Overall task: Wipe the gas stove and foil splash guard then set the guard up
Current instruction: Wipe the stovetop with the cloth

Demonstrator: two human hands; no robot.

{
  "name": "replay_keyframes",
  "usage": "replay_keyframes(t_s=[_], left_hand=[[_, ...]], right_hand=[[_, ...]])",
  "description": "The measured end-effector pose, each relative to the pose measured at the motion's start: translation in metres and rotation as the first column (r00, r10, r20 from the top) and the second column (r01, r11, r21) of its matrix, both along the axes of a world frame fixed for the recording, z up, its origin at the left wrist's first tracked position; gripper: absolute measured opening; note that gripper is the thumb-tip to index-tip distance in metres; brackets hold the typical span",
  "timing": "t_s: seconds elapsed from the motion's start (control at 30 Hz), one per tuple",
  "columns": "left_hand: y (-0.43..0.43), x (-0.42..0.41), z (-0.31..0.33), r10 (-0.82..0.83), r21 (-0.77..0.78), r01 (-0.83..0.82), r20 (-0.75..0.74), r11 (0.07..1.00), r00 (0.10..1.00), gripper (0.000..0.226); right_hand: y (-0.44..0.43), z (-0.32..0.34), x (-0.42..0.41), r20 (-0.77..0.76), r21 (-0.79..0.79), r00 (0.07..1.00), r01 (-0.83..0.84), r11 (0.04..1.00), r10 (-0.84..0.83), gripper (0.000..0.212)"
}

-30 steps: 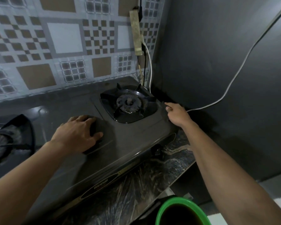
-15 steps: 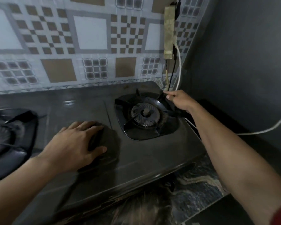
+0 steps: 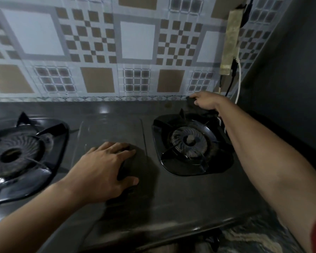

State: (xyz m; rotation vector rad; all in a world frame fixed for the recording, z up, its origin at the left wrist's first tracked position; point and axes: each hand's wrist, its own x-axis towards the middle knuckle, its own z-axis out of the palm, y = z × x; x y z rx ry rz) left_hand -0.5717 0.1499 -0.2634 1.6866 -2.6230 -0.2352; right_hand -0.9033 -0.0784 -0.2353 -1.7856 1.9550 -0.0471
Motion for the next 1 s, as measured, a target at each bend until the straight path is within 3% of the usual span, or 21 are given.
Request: replay_keyframes(t_s=[0.23,0.37,0.73,1.0], left_hand=[[-0.004,0.012,0.007,0.034,-0.011,-0.035,-0.084,0.999,0.996,0.08],[-0.005,0.02,0.007,0.064,-0.008,-0.064,-0.041,0.998,0.997,0.073],[-0.006,0.021,0.008,0.07,-0.024,-0.07,0.013,0.997,0.997,0.074],[-0.006,0.023,0.009,0.07,-0.019,-0.07,0.009,0.997,0.997,0.077]], right_hand=[[-0.005,0.002,0.04,-0.316,0.082,0.944,-0.068,0.994,0.09,0.043],[-0.006,0.006,0.07,-0.36,0.137,0.922,-0.1,0.986,0.143,0.047],[-0.002,0.014,0.16,-0.264,0.13,0.926,-0.243,0.961,0.27,0.046],[0.04,0.003,0.215,-0.178,-0.007,0.946,-0.277,0.961,0.271,0.032]])
